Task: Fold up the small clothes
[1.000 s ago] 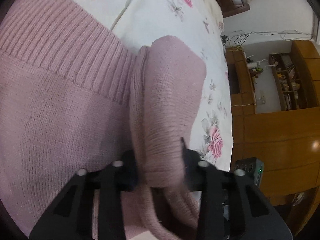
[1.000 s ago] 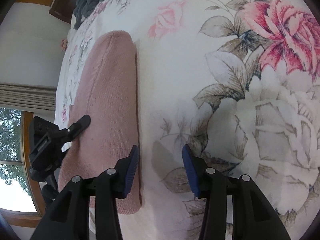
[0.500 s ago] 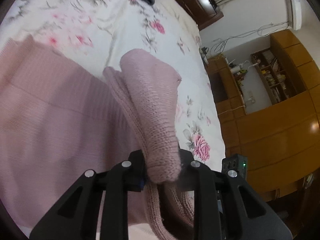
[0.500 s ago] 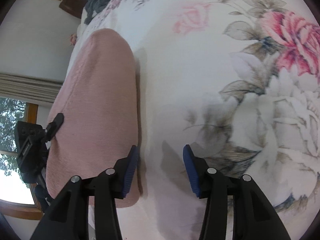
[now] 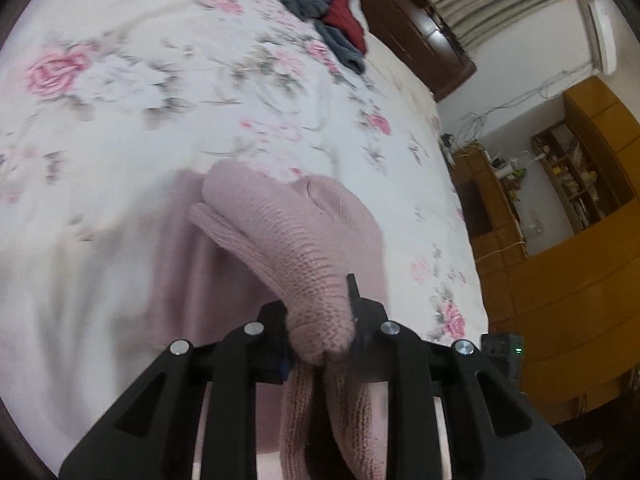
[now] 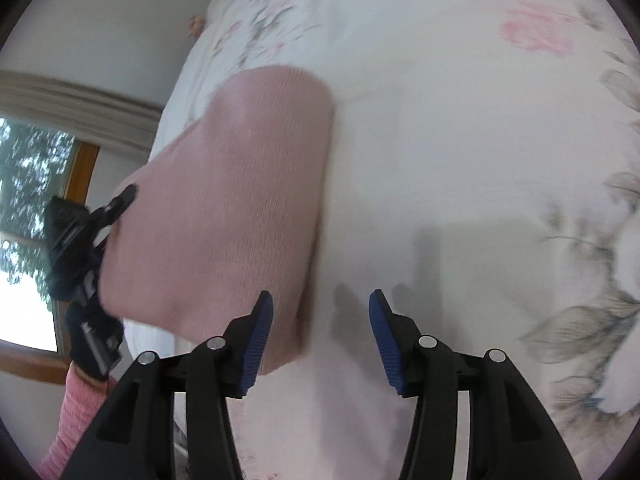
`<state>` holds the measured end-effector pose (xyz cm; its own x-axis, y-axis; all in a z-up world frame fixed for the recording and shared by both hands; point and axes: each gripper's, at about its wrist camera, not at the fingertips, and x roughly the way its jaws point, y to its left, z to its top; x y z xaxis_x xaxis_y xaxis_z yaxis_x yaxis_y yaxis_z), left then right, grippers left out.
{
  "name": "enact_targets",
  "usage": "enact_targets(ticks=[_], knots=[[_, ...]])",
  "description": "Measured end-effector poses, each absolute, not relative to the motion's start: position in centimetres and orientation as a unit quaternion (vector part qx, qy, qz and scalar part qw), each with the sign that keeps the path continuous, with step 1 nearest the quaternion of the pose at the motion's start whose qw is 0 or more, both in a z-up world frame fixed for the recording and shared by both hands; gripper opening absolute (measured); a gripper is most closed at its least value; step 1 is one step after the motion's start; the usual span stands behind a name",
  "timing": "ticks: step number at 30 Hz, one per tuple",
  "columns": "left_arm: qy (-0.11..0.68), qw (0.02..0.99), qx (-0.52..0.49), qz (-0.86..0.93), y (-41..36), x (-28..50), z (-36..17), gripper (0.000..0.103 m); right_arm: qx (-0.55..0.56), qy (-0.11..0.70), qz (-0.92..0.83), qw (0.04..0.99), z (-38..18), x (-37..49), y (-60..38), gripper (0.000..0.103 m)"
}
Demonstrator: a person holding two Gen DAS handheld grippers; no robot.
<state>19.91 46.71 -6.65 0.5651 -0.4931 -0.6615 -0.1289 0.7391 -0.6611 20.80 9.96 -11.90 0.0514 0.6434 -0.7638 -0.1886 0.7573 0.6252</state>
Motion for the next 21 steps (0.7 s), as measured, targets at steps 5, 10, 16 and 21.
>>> enact_targets(ticks=[5,10,16,21], knots=[[0.476,0.797,-0.356,-0.109,48.4,19.6,-10.7,0.02,0.173,0.623,0.322,0.692,-11.8,19.9,12.8,0.059],[0.491,0.779,-0.369,-0.127,46.8,20.2,-14.2,0.021,0.173,0.636,0.328,0.677,-12.8,20.0,15.2,0.061],[0.493,0.77,-0.382,-0.135,46.8,20.4,-15.2,0.023,0.156,0.654,0.321,0.667,-14.6,19.9,16.6,0.064],[0.498,0.777,-0.364,-0.125,47.8,18.6,-13.2,0.025,0.148,0.657,0.329,0.662,-15.6,18.9,15.8,0.025]])
